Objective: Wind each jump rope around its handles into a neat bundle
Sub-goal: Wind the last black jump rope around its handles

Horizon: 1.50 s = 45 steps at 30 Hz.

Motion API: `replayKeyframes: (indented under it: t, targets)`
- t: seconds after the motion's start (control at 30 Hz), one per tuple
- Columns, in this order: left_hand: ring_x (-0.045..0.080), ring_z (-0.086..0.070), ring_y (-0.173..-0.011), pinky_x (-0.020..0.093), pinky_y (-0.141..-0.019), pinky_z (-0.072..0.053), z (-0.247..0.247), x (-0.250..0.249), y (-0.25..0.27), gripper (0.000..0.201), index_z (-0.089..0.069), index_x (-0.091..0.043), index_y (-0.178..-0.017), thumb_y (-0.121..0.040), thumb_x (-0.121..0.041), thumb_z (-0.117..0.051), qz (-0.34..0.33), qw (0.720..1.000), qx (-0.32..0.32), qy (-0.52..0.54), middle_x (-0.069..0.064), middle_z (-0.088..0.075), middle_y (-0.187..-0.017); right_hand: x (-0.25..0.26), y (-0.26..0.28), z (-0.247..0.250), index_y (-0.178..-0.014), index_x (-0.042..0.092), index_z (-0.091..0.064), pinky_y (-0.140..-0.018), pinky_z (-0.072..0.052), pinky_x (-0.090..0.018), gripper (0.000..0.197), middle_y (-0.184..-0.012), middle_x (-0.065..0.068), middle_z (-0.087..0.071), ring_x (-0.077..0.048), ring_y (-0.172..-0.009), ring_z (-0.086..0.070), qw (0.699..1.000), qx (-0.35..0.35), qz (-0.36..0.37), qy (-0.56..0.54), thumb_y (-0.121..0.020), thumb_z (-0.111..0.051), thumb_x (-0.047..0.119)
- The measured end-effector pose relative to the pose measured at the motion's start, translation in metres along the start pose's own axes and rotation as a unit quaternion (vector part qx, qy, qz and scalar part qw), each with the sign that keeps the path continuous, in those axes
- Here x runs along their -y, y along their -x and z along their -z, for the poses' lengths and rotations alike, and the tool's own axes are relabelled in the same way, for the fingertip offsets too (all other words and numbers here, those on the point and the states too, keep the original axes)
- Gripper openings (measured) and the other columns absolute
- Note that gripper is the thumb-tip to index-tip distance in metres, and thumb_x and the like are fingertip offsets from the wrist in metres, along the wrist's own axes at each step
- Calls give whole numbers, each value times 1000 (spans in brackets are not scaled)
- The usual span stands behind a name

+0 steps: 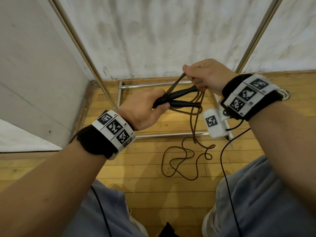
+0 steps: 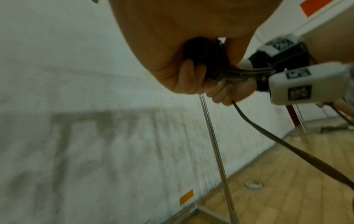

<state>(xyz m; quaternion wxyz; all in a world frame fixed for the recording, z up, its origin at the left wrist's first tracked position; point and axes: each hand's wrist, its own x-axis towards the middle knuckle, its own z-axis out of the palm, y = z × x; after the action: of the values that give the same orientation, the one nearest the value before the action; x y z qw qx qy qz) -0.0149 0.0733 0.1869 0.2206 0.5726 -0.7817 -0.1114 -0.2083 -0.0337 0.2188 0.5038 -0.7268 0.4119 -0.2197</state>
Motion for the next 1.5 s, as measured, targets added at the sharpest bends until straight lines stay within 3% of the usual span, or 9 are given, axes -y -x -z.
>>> replayKeyframes:
  t: [0.23,0.43,0.6,0.83,0.97,1.1,1.2,1.33,1.5]
  targets:
    - [2,-46,-55,15,-50,-30,12,-16,0,16,-49,-21,-89,-89,-36,-47,20,991,-85,103,-12,-47,-62,-15,-9,-14,-63,16,-48,-35,-31,-17,36,-45,8,-42,-7,-35,-33,989,24,-65,-134,-96,-49,31]
    - [29,-56,-65,41,-59,-44,10,-15,-11,24,-39,-15,-94,-94,-37,-48,119,959,-174,188,19,-63,-78,-23,-9,-48,-51,24,-40,-34,-19,-18,52,-46,8,-33,-7,-39,-25,969,142,-154,-132,-98,-32,45]
    - [20,-51,-63,39,-59,-43,6,-2,-20,23,-39,-14,-97,-97,-35,-48,197,936,-188,222,14,-60,-76,-14,-2,-69,-54,21,-36,-33,-20,-19,55,-43,6,-32,-7,-34,-25,942,197,-215,-169,-99,-23,50]
    - [18,-51,-62,33,-61,-42,2,8,-30,21,-54,-19,-88,-96,-36,-45,242,925,-188,224,-2,-57,-68,-6,8,-82,-62,17,-41,-41,-23,-23,51,-52,3,-36,-12,-43,-27,970,108,-167,-139,-99,-26,49]
    - [21,-52,-64,38,-64,-44,2,9,-35,21,-47,-24,-83,-95,-40,-44,274,912,-201,231,0,-59,-73,-8,10,-85,-93,19,-51,-47,-33,-22,20,-64,5,-48,-11,-52,-41,998,-31,-45,44,-99,-39,35]
    - [16,-49,-59,35,-58,-40,1,-4,-33,21,-42,-28,-79,-96,-40,-46,234,924,-181,243,1,-58,-75,-15,2,-75,-98,22,-63,-58,-41,-28,23,-72,3,-58,-15,-68,-54,955,-91,-6,282,-98,-43,33]
    - [15,-49,-58,35,-57,-40,1,-16,-31,19,-41,-28,-82,-97,-39,-45,203,934,-152,251,3,-59,-77,-14,-6,-76,-80,20,-61,-58,-43,-29,24,-67,2,-58,-19,-66,-56,969,-71,-50,230,-97,-45,29]
    - [6,-46,-43,22,-47,-36,9,-20,-29,18,-45,-23,-81,-97,-32,-48,195,914,-174,310,-2,-57,-62,-6,-2,-93,-82,9,-64,-82,-56,-36,9,-82,-8,-68,-22,-78,-67,991,69,-70,-92,-89,-60,10]
    - [13,-48,-50,32,-53,-38,24,-3,-26,19,-45,-21,-83,-96,-34,-48,223,908,-221,277,0,-58,-66,-4,0,-96,-74,22,-59,-60,-44,-28,29,-60,4,-54,-8,-54,-49,996,57,-23,60,-97,-44,32]
